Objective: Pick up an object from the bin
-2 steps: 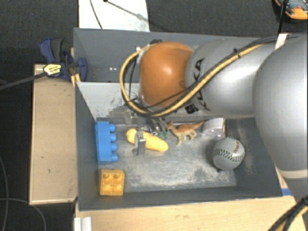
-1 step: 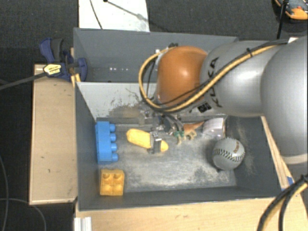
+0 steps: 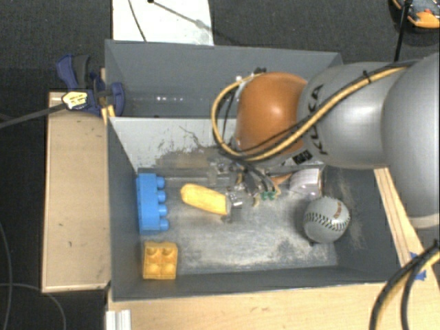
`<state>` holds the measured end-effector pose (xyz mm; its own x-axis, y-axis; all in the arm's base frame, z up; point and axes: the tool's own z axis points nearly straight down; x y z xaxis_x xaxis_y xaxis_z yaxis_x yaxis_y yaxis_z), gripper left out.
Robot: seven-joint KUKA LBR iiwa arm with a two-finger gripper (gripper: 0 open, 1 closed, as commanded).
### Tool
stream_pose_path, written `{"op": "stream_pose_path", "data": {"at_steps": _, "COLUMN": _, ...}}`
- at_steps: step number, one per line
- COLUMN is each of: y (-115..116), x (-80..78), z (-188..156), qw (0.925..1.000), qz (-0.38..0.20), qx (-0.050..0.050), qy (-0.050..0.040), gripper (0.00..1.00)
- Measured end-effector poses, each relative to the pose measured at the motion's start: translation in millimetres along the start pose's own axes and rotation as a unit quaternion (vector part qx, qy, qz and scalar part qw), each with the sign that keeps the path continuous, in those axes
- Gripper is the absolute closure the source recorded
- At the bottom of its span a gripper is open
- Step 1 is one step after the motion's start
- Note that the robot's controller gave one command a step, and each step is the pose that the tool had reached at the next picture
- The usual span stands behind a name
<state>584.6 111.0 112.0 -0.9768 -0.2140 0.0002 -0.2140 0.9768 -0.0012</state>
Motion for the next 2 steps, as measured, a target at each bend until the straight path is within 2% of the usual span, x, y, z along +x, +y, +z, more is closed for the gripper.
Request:
{"op": "stream_pose_path", "data": {"at_steps": 1, "y": 11, "x": 4.2, "z": 11, "qw": 0.9969, "qz": 0.079, "qx": -0.001, "qy": -0.0015, "gripper": 0.0}}
{"op": "stream_pose_path", "data": {"at_steps": 2, "y": 23, "x": -5.6, "z": 39, "qw": 0.9994, "qz": 0.035, "qx": -0.001, "qy": -0.0019, "gripper": 1.0}}
